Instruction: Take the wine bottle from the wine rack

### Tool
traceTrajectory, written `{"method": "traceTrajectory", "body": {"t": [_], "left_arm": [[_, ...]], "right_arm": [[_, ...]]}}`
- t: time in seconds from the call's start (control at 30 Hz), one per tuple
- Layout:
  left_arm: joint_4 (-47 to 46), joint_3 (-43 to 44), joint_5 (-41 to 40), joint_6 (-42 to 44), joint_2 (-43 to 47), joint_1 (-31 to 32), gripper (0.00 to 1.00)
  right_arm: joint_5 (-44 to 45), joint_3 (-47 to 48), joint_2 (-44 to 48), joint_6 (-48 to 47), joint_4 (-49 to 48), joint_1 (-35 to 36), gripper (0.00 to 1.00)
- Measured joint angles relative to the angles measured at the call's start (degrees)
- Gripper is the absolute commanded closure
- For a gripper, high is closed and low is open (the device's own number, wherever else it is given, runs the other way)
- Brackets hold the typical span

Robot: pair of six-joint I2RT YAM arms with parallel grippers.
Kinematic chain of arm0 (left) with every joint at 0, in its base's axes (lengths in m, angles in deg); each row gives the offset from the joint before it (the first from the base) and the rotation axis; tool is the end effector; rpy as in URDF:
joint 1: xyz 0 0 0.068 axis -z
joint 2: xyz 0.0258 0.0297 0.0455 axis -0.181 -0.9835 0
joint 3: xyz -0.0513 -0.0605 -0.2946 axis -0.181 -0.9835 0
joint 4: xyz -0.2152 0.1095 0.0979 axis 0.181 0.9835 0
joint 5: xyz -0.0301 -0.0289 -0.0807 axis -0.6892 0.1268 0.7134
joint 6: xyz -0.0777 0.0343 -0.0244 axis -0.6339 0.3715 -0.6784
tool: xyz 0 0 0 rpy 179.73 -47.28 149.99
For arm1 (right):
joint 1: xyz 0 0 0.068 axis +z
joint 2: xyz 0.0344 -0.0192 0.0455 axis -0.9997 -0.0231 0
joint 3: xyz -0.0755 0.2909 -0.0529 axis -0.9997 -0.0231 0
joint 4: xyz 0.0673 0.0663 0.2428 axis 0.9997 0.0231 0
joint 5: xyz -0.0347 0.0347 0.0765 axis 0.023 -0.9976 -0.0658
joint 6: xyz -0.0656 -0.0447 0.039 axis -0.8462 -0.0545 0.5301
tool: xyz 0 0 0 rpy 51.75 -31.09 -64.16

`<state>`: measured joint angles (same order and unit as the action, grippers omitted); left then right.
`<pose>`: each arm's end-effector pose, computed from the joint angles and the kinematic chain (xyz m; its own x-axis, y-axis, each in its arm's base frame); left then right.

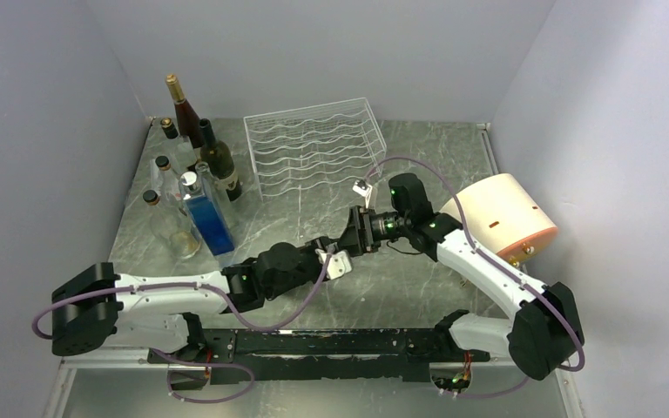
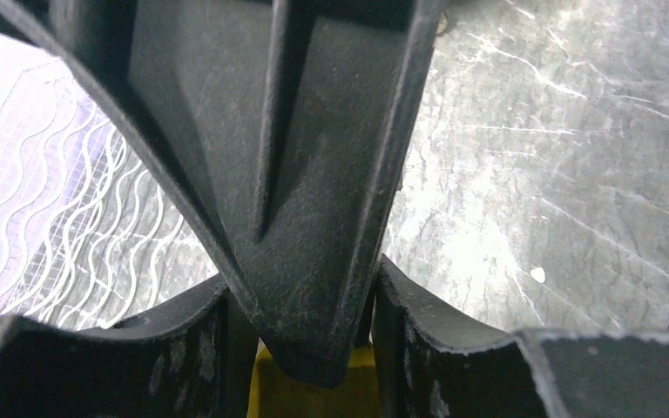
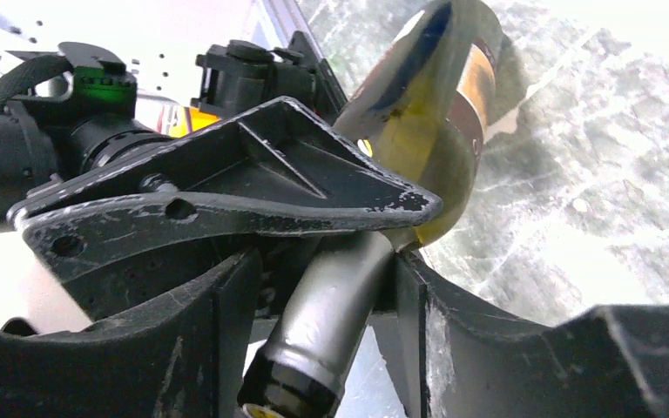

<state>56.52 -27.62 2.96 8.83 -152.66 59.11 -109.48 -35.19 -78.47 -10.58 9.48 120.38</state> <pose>0.1189 -0.2739 0.2621 0.2550 0.3852 -0.8869 0.8137 0.4100 0.4120 0.1856 0.1871 0.2776 -0.8839 -0.1656 -0.4374 -0.4676 0.3348 0.8181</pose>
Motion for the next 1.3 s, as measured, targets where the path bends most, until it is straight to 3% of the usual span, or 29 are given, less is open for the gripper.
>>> {"method": "traceTrajectory", "body": {"t": [0.13,0.33,0.43,0.67,0.83,1.07,1.3], "left_arm": [[1.0,-0.1,-1.6,-1.1,2.0,0.0,0.87],[4.4,-1.6,-4.8,-3.5,6.2,0.0,0.93],[7.1,-3.0,-7.6,-6.1,9.6,-0.1,0.93],[14.3,-5.4,-14.9,-15.0,19.5,-0.1,0.93],[18.1,-6.1,-21.5,-20.0,30.2,-0.1,0.93],[15.5,-6.9,-29.4,-16.7,39.9,-0.1,0.93],[6.9,-9.9,-36.2,-10.2,37.9,-0.1,0.93]], "right_arm": [[-0.5,1.5,0.1,-0.4,-0.5,0.2,0.35],[5.7,6.1,2.4,-2.4,2.3,0.2,0.1],[11.1,8.5,4.3,-3.3,4.0,-0.3,0.03],[24.3,15.0,6.3,-6.6,7.1,-2.2,0.01],[29.0,15.5,6.3,-8.5,7.8,-2.8,0.01],[27.8,12.7,4.7,-8.2,6.2,-2.9,0.01],[22.7,6.5,0.0,-8.8,0.4,0.2,0.01]]}}
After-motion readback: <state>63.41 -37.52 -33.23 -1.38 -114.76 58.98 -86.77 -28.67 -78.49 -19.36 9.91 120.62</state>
